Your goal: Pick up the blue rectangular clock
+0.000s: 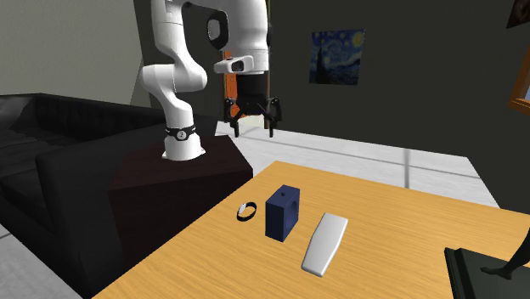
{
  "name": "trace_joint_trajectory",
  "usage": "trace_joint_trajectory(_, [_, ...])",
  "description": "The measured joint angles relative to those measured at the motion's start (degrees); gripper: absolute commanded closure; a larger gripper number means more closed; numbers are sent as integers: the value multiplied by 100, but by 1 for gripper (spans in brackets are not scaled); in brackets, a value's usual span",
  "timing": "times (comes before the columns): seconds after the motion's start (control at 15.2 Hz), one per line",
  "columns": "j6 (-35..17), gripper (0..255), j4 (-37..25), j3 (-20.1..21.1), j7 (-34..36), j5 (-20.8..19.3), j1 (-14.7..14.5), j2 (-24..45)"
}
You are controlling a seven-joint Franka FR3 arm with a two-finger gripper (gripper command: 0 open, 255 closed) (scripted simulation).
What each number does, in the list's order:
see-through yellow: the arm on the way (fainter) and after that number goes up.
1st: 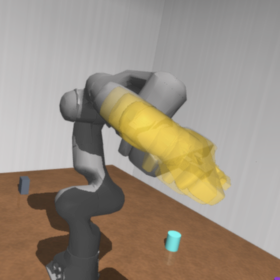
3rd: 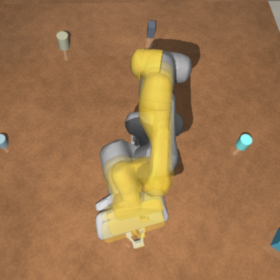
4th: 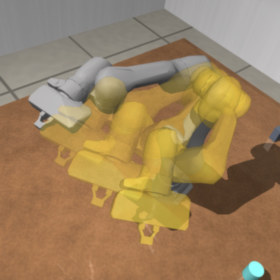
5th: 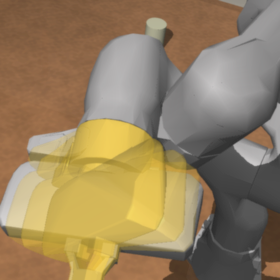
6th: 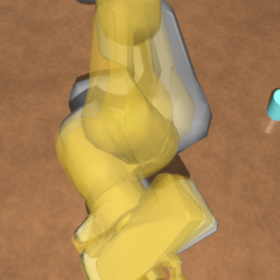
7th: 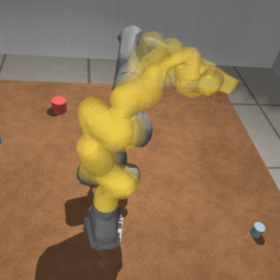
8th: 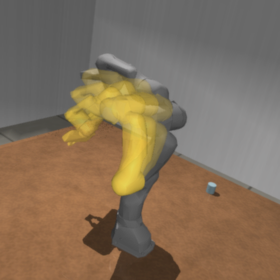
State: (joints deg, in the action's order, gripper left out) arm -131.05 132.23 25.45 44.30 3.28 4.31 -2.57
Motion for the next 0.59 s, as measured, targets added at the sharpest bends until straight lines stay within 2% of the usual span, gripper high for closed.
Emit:
trace_joint_trajectory(0.2, [-265, 0, -399, 36, 706, -479, -34, 734])
trace_joint_trajectory(0.59, [-501, 0, -1498, -244, 2012, -1394, -426, 2236])
